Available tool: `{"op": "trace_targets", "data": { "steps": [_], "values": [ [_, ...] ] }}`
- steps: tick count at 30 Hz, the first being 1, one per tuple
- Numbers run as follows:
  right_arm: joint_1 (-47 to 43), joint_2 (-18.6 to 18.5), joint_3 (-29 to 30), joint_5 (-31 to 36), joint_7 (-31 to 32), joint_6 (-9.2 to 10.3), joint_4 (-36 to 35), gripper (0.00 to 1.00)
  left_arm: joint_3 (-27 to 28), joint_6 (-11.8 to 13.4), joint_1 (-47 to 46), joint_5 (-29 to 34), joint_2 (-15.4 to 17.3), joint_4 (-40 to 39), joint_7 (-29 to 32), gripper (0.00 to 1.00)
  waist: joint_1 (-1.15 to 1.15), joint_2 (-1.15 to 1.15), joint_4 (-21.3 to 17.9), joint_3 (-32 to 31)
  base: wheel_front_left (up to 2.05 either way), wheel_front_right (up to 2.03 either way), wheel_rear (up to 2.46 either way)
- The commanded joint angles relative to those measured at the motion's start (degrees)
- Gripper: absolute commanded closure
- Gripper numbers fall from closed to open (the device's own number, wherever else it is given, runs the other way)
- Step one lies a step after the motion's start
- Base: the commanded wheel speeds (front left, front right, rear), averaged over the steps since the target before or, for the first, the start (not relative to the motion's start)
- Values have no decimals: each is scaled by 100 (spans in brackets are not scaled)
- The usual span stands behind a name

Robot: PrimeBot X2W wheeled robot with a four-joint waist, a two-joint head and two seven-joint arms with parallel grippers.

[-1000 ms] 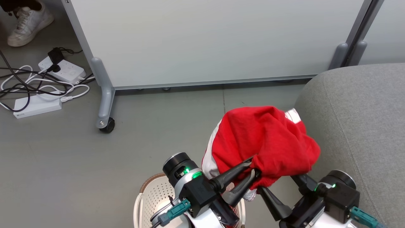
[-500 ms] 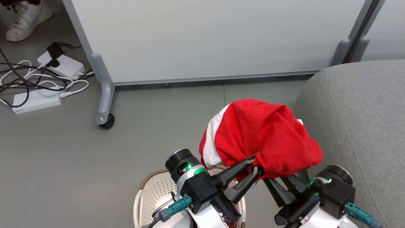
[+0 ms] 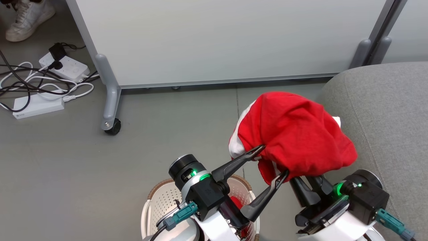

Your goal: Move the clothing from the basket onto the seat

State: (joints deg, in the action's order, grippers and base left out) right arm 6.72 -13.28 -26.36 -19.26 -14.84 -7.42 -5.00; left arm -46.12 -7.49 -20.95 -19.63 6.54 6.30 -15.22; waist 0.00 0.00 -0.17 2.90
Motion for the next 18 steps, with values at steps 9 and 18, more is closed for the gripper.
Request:
{"op": "trace_targets", "data": {
  "steps": [9,18],
  "values": [
    [-106,147,540,301,-47,-13,-71,100,330,2,189,165,30,21,5,0,0,0,-20,-53,0,0,0],
    [-262,251,1260,573,-47,-13,112,100,587,2,434,261,127,82,5,0,0,0,-26,-79,0,0,0]
  ]
}}
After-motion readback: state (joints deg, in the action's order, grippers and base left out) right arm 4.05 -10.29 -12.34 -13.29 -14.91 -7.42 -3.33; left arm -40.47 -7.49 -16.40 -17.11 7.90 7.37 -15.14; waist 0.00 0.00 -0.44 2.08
